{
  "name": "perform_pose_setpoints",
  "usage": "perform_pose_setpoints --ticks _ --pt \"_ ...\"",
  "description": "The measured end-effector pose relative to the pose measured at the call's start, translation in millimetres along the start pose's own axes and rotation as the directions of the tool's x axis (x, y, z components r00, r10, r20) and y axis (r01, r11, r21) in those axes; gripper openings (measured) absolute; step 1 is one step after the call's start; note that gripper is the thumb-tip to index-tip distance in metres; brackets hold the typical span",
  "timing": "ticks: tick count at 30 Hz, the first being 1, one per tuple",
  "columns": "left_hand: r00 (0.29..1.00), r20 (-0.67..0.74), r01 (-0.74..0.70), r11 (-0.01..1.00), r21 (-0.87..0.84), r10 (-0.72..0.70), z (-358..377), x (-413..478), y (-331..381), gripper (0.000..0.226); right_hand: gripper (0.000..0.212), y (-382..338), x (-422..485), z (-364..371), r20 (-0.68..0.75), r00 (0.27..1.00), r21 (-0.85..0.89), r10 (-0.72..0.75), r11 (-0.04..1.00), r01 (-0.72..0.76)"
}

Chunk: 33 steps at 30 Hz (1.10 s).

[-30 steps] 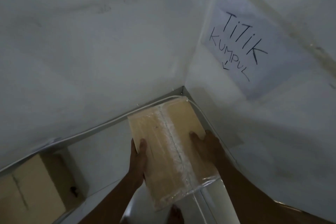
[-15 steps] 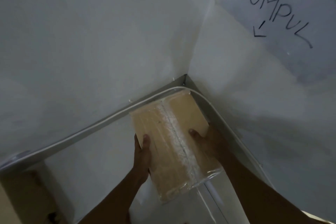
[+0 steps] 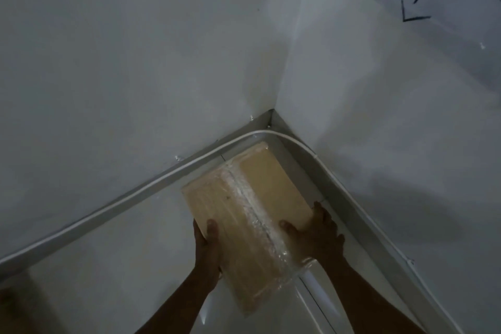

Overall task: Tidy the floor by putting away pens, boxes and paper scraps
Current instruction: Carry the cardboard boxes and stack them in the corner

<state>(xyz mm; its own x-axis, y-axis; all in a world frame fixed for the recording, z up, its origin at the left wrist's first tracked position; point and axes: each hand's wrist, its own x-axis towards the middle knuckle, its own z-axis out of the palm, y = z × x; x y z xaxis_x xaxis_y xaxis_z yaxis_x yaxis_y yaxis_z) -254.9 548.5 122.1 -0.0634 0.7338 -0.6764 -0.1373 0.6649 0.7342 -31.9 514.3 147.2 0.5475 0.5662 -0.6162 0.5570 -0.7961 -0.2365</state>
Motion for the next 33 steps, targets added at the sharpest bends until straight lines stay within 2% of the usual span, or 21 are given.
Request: perform_pose_setpoints --ticks 3,5,8,10,13,17,21,24,29,33 --pt "0.999 -0.04 0.027 0.999 0.023 -0.026 1.7 5.5 -4.1 0.053 0.138 -2.7 -12.0 11.2 -0.096 0.957 0.161 0.272 0.954 -0.255" --pt "0.998 -0.051 0.04 0.999 0.03 -0.038 0.3 5.1 -5.4 0.053 0.142 -7.6 -23.0 21.1 -0.104 0.901 0.347 0.421 0.865 -0.364" --pt "0.999 -0.026 0.02 1.0 0.021 -0.02 -2.3 5.6 -4.6 0.047 0.137 -13.4 -33.0 32.9 -0.027 0.855 0.677 0.518 0.638 -0.365" --pt "1.0 0.009 0.02 1.0 0.021 -0.02 -0.8 8.0 -1.8 0.045 0.136 -16.1 -32.9 30.9 0.004 0.851 0.779 0.525 0.532 -0.332" --pt "0.997 0.042 0.068 0.998 0.015 -0.069 9.6 13.0 12.2 0.044 0.137 -21.3 -21.0 21.2 0.023 0.84 0.842 0.542 0.442 -0.309" --pt "0.991 0.062 0.116 0.993 0.011 -0.117 23.8 26.1 26.0 0.051 0.134 -27.7 -6.2 6.1 0.062 0.836 0.863 0.545 0.392 -0.319" --pt "0.981 0.071 0.177 0.984 0.036 -0.179 36.2 32.7 38.3 0.054 0.13 -31.0 5.0 -6.9 0.075 0.85 0.866 0.521 0.39 -0.315" --pt "0.98 0.082 0.178 0.983 0.04 -0.181 41.6 39.6 43.2 0.057 0.126 -33.2 13.4 -12.5 0.082 0.858 0.887 0.507 0.355 -0.294" --pt "0.945 0.078 0.303 0.941 0.153 -0.317 39.7 42.1 47.0 0.069 0.128 -31.8 16.3 -10.7 0.034 0.846 0.859 0.532 0.418 -0.297" --pt "0.924 0.107 0.345 0.92 0.185 -0.368 37.9 42.4 53.8 0.077 0.126 -30.5 21.1 -11.9 0.034 0.848 0.849 0.53 0.432 -0.304"
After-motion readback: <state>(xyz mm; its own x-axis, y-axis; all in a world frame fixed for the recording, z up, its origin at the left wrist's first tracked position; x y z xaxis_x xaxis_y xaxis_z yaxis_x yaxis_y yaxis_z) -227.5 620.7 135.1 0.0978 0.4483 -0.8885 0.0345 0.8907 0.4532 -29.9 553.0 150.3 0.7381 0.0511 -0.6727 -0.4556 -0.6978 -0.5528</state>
